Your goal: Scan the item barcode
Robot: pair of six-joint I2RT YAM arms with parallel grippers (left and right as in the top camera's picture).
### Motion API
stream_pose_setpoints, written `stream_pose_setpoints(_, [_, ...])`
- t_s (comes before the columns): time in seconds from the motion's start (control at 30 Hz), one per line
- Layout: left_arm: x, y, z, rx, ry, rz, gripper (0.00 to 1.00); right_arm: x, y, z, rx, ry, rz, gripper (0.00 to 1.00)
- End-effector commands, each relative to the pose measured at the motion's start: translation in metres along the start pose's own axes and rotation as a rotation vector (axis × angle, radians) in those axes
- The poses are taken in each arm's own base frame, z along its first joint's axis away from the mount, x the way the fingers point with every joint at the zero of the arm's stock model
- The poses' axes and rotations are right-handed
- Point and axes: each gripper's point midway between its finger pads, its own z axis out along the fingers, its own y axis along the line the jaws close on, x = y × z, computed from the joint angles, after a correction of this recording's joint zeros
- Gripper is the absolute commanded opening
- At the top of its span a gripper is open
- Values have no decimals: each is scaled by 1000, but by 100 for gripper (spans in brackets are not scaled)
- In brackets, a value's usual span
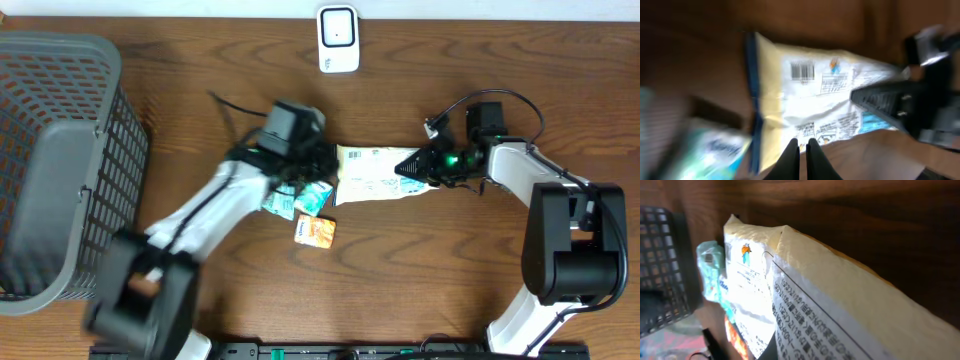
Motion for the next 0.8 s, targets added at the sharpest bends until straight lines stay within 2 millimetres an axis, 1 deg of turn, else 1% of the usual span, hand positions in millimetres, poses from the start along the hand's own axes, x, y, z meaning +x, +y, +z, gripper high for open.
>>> stream_pose_setpoints(0.0, [-33,12,-59,-45,-155,32,7,-4,33,-24,-141,-40,-122,1])
stream_pose_setpoints(0.07, [-44,24,-86,-66,-206,11,8,-6,48,-35,-171,-66,-184,1])
stream_pose_setpoints(0.13, [-52,39,-108,-91,-247,-5,7,-9,65,-49,-184,-105,-264,1])
stream_pose_setpoints(0.23, [-59,61,-129,-126,-283,-62,8,-14,91,-72,-184,-176,-372,1])
stream_pose_setpoints(0.33, [-61,82,-139,-159,-287,-122,8,-19,122,-100,-184,-268,-488,1])
stream_pose_setpoints(0.4, [-59,92,-143,-176,-280,-155,8,-22,143,-121,-177,-344,-577,1])
stream_pose_setpoints(0.43, [-58,95,-144,-182,-279,-157,7,-23,151,-130,-160,-381,-606,1])
stream_pose_setpoints(0.5, [-59,99,-147,-190,-280,-149,8,-27,160,-147,-102,-454,-631,1])
stream_pose_setpoints(0.57, [-59,101,-148,-195,-279,-137,9,-30,164,-161,-37,-517,-654,1])
stream_pose_setpoints(0.63, [-58,101,-147,-200,-273,-118,16,-30,166,-171,5,-552,-661,1])
stream_pose_setpoints(0.67, [-56,102,-147,-204,-267,-110,27,-29,167,-173,19,-564,-665,1])
stream_pose_setpoints(0.7, [-56,102,-147,-206,-263,-104,29,-29,167,-174,26,-565,-664,1])
stream_pose_setpoints(0.73, [-55,102,-147,-208,-258,-97,35,-29,167,-173,32,-566,-660,1])
stream_pose_setpoints(0.77, [-53,103,-147,-211,-252,-94,45,-31,165,-172,43,-569,-645,1])
